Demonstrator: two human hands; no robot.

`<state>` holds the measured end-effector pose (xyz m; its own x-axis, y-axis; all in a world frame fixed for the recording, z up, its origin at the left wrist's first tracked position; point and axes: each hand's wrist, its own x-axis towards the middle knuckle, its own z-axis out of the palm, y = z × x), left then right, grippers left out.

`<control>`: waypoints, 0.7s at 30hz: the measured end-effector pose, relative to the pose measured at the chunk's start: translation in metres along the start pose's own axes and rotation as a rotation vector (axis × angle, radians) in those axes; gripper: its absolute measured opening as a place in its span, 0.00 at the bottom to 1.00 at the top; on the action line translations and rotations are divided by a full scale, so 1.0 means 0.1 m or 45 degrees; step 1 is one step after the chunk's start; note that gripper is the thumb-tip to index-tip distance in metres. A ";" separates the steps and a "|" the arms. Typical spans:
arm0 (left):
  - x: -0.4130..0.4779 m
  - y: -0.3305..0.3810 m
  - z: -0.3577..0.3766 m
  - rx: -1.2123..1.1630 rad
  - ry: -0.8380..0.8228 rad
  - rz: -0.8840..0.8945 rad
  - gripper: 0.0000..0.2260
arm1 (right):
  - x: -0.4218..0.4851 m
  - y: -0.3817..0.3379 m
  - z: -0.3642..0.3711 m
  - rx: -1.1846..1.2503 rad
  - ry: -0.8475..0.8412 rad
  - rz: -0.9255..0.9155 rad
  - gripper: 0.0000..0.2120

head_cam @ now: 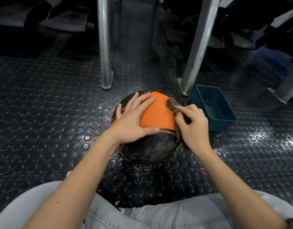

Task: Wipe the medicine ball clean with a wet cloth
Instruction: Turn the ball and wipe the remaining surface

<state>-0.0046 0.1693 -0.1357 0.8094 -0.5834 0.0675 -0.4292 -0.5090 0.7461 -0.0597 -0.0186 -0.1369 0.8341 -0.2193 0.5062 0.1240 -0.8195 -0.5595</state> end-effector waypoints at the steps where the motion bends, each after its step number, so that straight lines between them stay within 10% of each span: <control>1: 0.01 0.03 0.03 0.018 0.017 -0.011 0.40 | 0.03 0.03 0.00 0.021 -0.005 0.085 0.10; 9: -0.01 0.00 0.03 -0.038 0.120 -0.111 0.41 | -0.25 -0.22 0.07 -0.138 -0.030 -0.362 0.12; 15: 0.03 0.07 0.08 0.054 0.112 -0.106 0.37 | 0.00 0.05 0.00 -0.035 -0.019 0.221 0.11; 21: -0.04 0.02 0.07 -0.009 0.150 -0.092 0.38 | -0.21 -0.24 0.04 -0.096 -0.027 -0.276 0.13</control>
<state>-0.0114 0.1663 -0.1389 0.8797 -0.4669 0.0903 -0.3655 -0.5424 0.7564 -0.0779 0.0080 -0.1365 0.8034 -0.0237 0.5949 0.2614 -0.8837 -0.3883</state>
